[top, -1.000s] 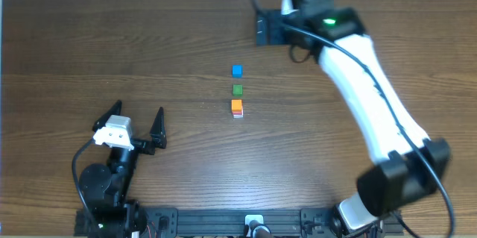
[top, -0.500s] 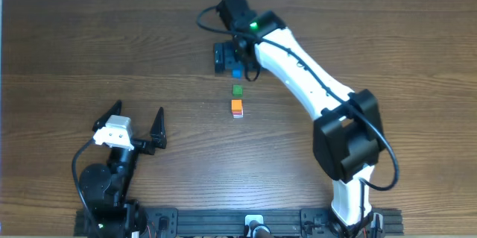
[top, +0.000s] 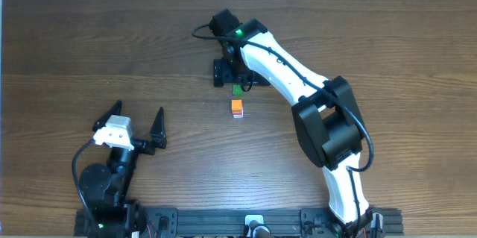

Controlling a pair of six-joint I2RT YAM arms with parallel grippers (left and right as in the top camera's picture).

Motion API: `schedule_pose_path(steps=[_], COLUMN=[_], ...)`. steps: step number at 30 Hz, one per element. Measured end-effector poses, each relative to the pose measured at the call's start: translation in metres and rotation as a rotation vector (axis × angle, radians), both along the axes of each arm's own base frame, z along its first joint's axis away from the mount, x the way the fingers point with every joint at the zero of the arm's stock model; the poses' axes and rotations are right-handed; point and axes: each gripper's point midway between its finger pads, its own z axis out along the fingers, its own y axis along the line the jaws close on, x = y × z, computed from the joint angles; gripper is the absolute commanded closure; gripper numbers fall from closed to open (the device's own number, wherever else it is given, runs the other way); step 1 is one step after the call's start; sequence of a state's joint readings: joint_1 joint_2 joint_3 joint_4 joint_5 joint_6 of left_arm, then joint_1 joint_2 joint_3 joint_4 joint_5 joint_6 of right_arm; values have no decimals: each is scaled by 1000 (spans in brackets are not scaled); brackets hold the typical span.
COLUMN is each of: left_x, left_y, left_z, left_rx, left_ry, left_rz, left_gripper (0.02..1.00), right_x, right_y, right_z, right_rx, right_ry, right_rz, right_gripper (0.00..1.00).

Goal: Stack Cubes

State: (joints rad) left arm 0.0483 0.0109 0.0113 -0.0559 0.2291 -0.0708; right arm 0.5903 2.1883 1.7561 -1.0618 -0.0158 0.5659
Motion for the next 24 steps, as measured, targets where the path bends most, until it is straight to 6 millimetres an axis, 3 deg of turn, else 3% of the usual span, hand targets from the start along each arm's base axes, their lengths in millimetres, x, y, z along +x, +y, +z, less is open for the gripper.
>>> schedule_pose_path(steps=[5,15,24], left_x=[0,0,0], left_y=[0,0,0], left_z=[0,0,0], left_rx=[0,0,0], left_ry=[0,0,0], left_rz=[0,0,0], left_gripper=[20,18,20], right_x=[0,-3,-3], right_y=[0,0,3], right_z=[-9,-32,-32], right_rx=[-8,-22,-16], right_ry=[13,55,52], right_rz=[-6,-7,-4], right_gripper=[20,172,575])
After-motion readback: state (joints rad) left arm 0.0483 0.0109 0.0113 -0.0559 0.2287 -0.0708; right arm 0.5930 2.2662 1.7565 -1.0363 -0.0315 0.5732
